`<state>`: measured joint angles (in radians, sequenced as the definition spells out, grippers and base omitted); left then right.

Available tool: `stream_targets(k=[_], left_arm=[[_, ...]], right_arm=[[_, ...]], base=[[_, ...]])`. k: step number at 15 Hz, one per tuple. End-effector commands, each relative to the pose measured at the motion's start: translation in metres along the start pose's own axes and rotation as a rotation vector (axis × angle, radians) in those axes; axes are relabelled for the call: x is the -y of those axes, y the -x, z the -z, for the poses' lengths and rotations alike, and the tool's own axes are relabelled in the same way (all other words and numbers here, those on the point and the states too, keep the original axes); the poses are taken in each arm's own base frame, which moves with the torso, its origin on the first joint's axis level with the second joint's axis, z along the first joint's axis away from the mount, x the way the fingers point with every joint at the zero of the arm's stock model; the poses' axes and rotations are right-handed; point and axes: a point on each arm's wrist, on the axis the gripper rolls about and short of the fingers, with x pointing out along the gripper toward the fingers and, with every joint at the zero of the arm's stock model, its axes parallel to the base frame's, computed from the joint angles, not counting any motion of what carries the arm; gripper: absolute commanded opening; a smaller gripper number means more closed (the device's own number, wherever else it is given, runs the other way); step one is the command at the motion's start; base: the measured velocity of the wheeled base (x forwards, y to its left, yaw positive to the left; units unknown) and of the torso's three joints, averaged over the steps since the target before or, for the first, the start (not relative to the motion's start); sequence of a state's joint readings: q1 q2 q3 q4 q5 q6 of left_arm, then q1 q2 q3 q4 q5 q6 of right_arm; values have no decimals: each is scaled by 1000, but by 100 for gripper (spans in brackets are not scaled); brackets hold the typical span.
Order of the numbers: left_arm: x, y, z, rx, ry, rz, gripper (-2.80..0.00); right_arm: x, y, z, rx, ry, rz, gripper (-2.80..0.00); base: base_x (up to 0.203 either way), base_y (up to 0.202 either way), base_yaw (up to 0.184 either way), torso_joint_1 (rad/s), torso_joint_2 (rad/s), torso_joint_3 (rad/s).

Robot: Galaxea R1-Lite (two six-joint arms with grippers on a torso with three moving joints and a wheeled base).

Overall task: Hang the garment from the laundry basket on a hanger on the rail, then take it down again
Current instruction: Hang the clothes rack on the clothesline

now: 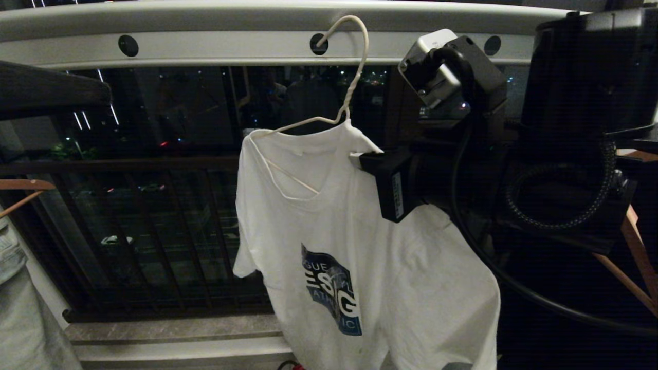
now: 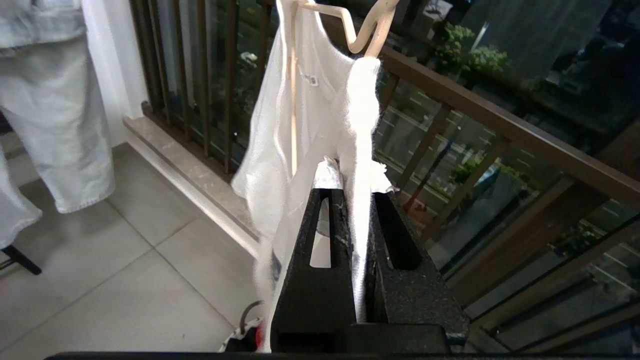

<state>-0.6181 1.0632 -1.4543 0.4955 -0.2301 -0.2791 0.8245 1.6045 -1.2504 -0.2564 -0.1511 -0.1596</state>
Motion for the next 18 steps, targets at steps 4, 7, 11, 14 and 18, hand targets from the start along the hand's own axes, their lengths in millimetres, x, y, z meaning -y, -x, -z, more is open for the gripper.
stream_targets(k=[4, 7, 11, 14, 18], left_arm=[[1, 4, 0, 6, 0, 2, -280], [1, 6, 0, 12, -1, 3, -280], [2, 6, 0, 12, -1, 4, -280], [1, 6, 0, 12, 0, 3, -280], [0, 0, 0, -2, 4, 0, -280]], right_arm=[[-3, -15, 7, -29, 7, 9, -280], [-5, -23, 11, -49, 12, 20, -280], [-4, -23, 11, -50, 15, 21, -280], [-4, -23, 12, -48, 15, 22, 0], [-4, -19, 9, -38, 12, 23, 0]], base=[[0, 0, 0, 0, 0, 0], [0, 0, 0, 0, 0, 0], [0, 0, 0, 0, 0, 0], [0, 0, 0, 0, 0, 0], [0, 0, 0, 0, 0, 0]])
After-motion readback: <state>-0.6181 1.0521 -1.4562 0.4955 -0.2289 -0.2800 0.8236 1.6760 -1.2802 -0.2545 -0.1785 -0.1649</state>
